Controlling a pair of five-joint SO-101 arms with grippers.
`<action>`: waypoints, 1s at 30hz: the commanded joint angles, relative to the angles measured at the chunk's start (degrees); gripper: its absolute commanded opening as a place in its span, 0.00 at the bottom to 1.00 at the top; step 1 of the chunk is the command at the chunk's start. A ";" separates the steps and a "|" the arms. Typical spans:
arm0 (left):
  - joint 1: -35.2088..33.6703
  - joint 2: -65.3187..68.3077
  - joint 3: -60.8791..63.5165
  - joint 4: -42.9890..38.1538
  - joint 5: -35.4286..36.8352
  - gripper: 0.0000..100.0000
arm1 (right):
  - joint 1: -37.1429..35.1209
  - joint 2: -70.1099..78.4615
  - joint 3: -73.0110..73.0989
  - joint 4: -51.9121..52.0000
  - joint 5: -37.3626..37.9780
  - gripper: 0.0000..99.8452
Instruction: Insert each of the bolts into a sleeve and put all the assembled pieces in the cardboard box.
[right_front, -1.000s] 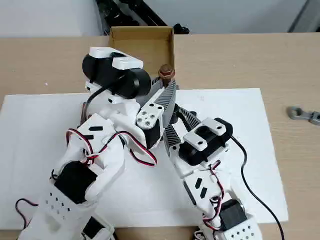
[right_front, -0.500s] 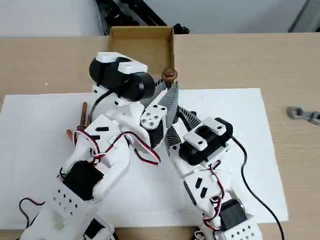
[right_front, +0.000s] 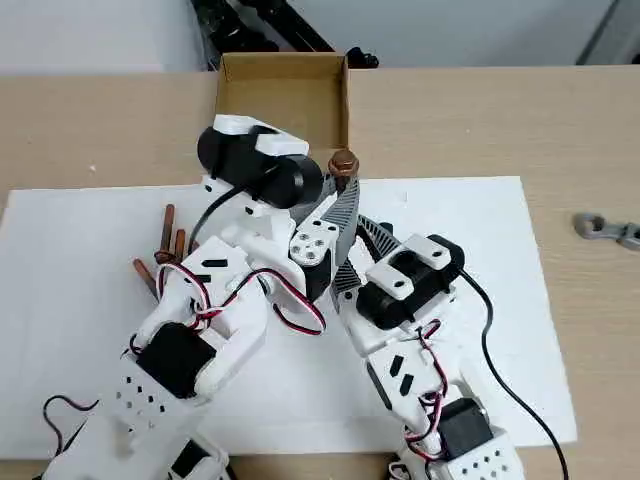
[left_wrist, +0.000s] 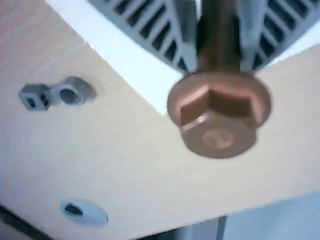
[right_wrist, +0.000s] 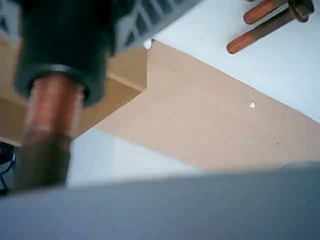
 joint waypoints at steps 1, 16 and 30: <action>-0.09 -1.41 0.04 -1.67 0.00 0.00 | 0.40 -1.01 -0.53 -0.57 -0.62 0.01; -0.09 -1.23 -6.55 11.25 0.44 0.10 | 0.31 -1.01 -0.70 -0.57 -0.62 0.01; -0.53 -0.88 -15.08 23.74 2.37 0.19 | 0.75 -0.57 -2.90 -0.57 -0.70 0.00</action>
